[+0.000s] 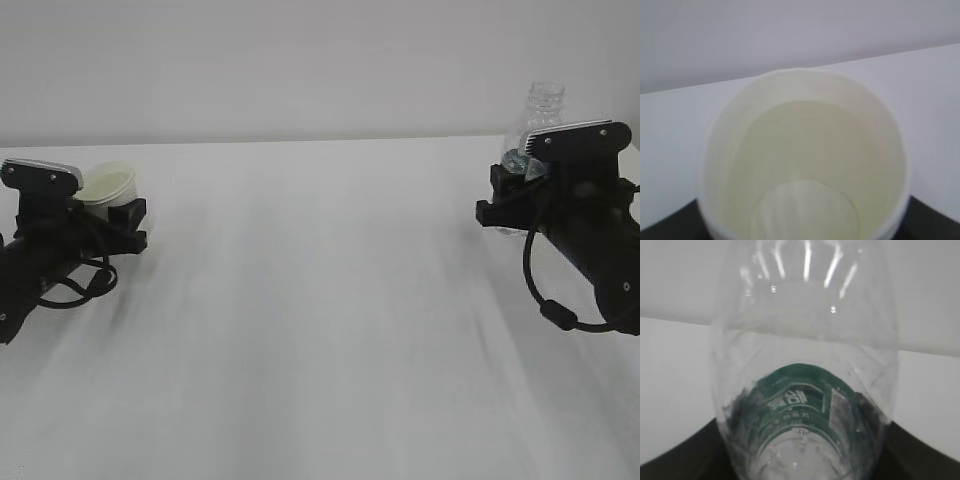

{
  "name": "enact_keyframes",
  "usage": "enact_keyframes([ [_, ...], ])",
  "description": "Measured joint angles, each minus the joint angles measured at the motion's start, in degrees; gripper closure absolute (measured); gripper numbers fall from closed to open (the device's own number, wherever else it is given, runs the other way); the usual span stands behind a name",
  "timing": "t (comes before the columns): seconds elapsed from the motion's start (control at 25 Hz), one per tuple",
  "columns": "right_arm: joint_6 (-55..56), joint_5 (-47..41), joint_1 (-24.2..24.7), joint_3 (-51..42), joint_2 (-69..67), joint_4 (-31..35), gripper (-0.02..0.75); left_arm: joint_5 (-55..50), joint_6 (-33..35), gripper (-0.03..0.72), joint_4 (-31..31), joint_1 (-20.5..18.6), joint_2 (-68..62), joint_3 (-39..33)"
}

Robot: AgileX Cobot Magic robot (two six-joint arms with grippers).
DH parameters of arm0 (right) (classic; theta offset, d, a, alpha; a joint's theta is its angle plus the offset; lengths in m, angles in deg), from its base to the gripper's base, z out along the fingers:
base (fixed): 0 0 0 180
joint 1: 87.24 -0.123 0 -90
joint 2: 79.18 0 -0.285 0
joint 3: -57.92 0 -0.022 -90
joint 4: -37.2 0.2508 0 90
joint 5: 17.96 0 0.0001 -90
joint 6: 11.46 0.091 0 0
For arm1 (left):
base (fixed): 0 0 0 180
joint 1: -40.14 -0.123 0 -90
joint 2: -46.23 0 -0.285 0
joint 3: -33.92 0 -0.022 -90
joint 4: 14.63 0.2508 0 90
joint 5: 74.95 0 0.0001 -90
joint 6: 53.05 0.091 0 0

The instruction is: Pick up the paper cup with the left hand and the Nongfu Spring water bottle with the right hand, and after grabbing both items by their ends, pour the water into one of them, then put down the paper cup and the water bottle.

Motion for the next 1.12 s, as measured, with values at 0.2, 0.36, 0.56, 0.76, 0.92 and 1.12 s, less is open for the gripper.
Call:
enact_keyframes([
  [0.2,0.0,0.11,0.0,0.76,-1.86,0.0,0.293,1.21,0.0,0.251,-0.11,0.0,-1.2,0.0],
  [0.36,0.0,0.11,0.0,1.42,-3.29,0.0,0.293,1.33,0.0,0.251,-0.11,0.0,-1.2,0.0],
  [0.56,0.0,0.11,0.0,1.46,-3.76,0.0,0.293,1.46,0.0,0.251,-0.11,0.0,-2.02,0.0],
  [0.76,0.06,0.2,0.0,1.6,-4.43,0.0,0.293,1.46,0.0,0.251,-0.11,0.0,-2.29,0.0],
  [0.92,0.06,0.2,0.0,1.97,-4.53,0.0,0.293,2.3,0.0,0.251,-0.11,0.0,-2.85,0.0],
  [1.12,0.14,0.2,0.0,1.97,-4.53,0.0,0.293,3.94,0.0,0.251,-0.21,0.0,-3.96,0.26],
])
